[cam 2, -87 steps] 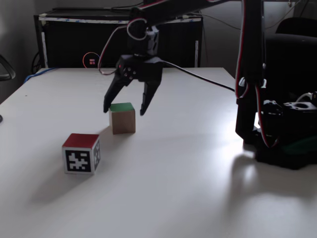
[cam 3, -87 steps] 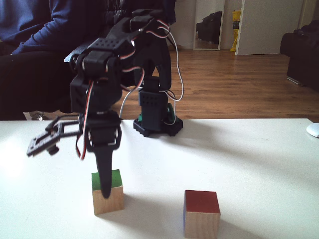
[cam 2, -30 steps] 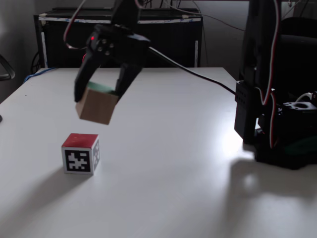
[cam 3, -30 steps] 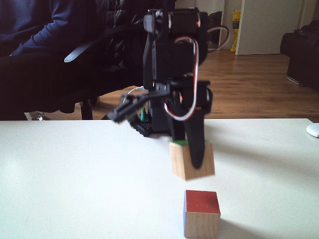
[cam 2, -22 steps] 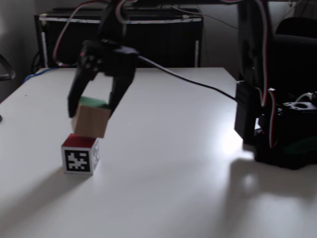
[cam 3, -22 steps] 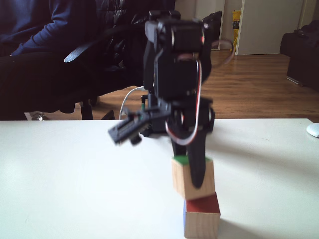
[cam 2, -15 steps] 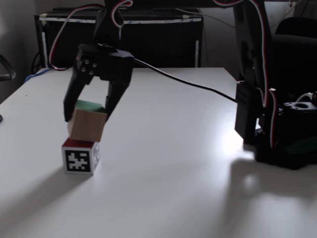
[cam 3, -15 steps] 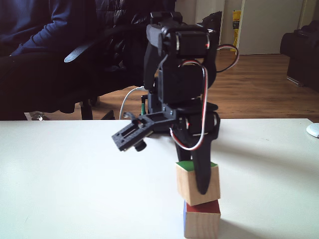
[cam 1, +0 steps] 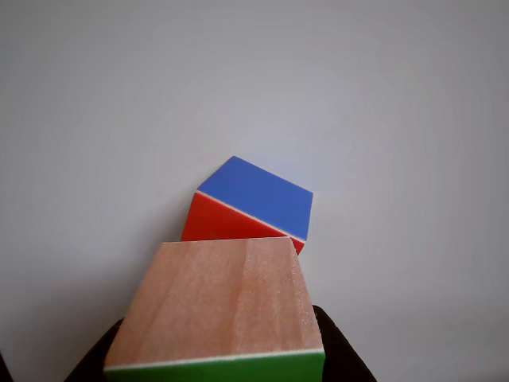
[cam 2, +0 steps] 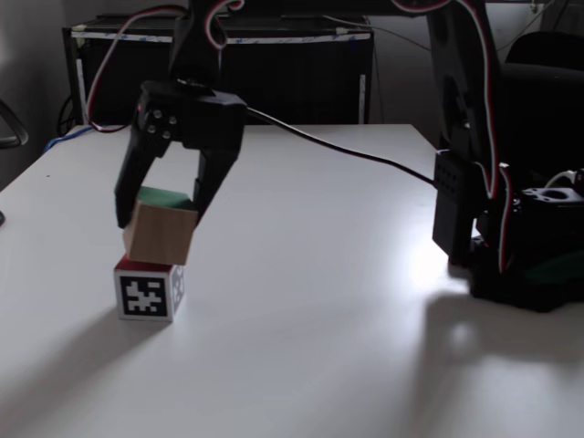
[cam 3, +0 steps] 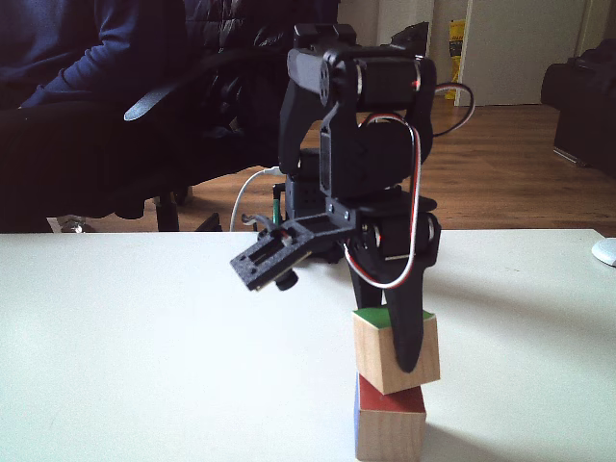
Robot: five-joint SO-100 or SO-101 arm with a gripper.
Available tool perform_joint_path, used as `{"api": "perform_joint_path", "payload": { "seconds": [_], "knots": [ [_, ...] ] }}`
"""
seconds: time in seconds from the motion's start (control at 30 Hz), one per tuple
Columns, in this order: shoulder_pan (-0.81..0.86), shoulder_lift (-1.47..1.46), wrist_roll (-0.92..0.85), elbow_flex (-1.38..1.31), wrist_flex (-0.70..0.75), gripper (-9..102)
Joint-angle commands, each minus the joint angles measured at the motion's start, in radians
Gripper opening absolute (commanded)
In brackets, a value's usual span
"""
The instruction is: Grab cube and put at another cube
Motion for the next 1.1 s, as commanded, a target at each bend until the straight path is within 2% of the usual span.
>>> {"api": "perform_joint_path", "payload": {
  "seconds": [0.0,0.17,0.87,1.07],
  "knots": [
    [-0.006,0.014,0.009,-0.060,0.005,17],
    [-0.003,0.011,0.012,-0.058,0.006,19],
    [0.012,-0.008,0.037,-0.095,0.051,38],
    [-0.002,0.146,0.035,0.000,0.067,40]
  ]
}}
